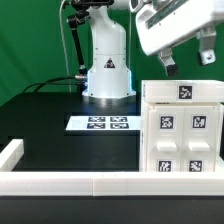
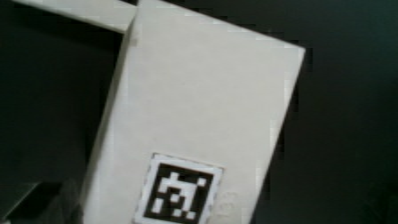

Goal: Assemble cabinet

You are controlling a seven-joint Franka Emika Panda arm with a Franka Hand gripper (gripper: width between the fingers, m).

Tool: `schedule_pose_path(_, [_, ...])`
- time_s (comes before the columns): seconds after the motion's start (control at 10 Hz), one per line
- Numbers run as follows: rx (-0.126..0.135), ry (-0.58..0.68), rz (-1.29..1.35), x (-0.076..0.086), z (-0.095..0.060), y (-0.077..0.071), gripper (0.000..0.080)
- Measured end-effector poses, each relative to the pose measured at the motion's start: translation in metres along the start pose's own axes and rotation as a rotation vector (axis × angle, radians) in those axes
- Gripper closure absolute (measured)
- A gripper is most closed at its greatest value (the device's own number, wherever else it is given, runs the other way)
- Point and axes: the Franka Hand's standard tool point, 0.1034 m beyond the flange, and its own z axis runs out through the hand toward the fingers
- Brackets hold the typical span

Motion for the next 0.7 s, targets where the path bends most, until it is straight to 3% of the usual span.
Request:
schedule_pose_path(0.4, [-0.033, -0.01, -0.547, -0.0078, 0.0023, -0.0047, 0.0002])
schedule_pose_path(0.7, [-0.033, -0.011, -0.728, -0.0059, 0.0022, -0.0036, 0.0002])
